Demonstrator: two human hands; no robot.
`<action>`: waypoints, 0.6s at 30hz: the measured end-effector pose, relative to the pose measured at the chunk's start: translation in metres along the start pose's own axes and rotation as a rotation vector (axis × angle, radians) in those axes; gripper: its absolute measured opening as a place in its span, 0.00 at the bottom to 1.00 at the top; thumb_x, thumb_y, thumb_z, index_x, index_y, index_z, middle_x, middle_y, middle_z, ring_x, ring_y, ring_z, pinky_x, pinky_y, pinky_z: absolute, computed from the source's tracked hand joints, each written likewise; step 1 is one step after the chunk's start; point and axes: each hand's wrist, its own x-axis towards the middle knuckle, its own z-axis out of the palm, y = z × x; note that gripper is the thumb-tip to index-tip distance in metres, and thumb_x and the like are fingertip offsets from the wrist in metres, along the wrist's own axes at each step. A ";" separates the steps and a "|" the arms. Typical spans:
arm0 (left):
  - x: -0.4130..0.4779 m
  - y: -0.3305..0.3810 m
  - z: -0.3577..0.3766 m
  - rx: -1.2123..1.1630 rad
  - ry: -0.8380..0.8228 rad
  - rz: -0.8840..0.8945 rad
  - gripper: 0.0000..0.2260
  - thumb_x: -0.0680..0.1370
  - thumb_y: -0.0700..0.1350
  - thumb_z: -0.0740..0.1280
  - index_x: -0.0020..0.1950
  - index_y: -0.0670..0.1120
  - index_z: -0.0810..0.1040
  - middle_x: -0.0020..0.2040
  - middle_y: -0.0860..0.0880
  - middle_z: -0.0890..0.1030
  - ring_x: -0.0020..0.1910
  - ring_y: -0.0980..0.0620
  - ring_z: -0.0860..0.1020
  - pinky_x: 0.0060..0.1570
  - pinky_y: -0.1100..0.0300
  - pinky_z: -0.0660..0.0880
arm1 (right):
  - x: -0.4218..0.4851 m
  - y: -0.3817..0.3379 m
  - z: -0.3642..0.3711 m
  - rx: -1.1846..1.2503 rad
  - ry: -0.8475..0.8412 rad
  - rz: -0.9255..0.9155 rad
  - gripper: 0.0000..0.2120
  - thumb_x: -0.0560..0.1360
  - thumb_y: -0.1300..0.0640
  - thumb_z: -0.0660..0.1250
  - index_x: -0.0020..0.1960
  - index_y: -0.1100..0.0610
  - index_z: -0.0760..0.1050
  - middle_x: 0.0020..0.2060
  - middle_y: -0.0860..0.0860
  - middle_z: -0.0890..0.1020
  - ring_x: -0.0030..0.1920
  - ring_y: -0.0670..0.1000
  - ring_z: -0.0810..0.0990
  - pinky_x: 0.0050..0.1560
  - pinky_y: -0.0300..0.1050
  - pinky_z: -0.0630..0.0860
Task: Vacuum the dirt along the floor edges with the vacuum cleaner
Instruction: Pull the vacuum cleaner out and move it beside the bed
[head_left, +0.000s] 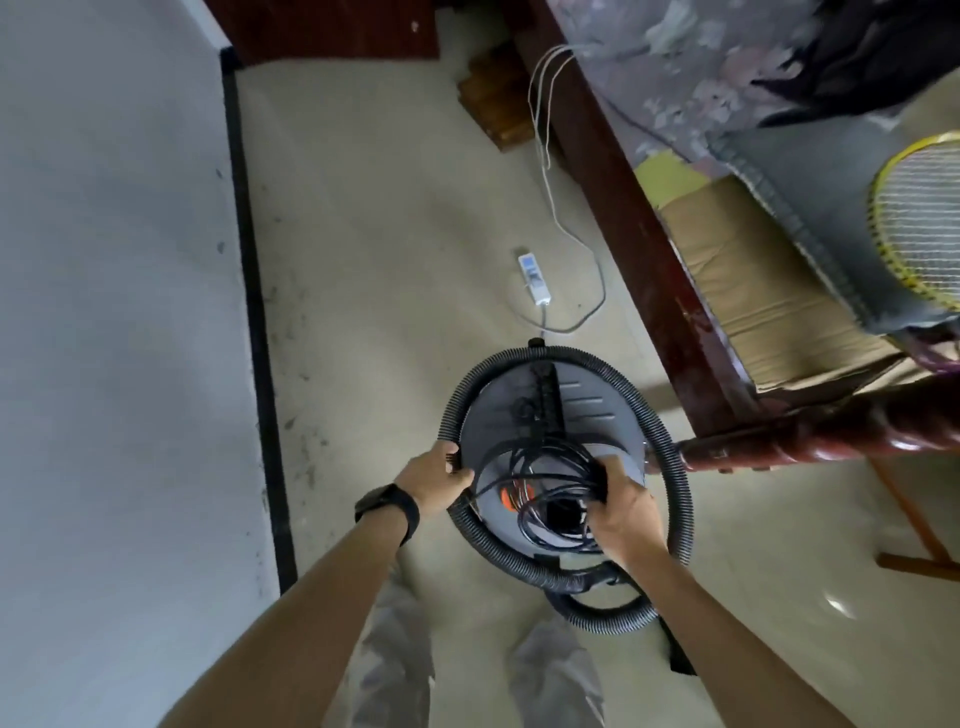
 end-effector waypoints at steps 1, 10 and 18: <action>-0.006 0.004 -0.010 -0.010 0.037 0.063 0.26 0.79 0.54 0.65 0.74 0.49 0.64 0.67 0.46 0.76 0.63 0.46 0.76 0.59 0.60 0.70 | -0.012 -0.007 -0.007 0.048 0.001 0.000 0.16 0.76 0.63 0.66 0.61 0.53 0.70 0.38 0.51 0.78 0.38 0.58 0.77 0.40 0.48 0.74; -0.103 0.009 -0.123 -0.230 -0.141 0.586 0.44 0.65 0.37 0.77 0.75 0.54 0.60 0.64 0.56 0.68 0.64 0.58 0.67 0.48 0.81 0.64 | -0.137 -0.147 -0.053 0.204 0.250 -0.017 0.10 0.65 0.44 0.68 0.44 0.33 0.73 0.35 0.34 0.82 0.36 0.39 0.80 0.34 0.32 0.71; -0.152 -0.016 -0.240 -0.460 -0.478 0.624 0.38 0.66 0.35 0.68 0.72 0.59 0.65 0.60 0.50 0.78 0.54 0.62 0.78 0.51 0.64 0.74 | -0.155 -0.292 -0.034 0.243 0.471 -0.154 0.11 0.72 0.58 0.73 0.53 0.48 0.79 0.38 0.45 0.84 0.41 0.48 0.78 0.41 0.43 0.70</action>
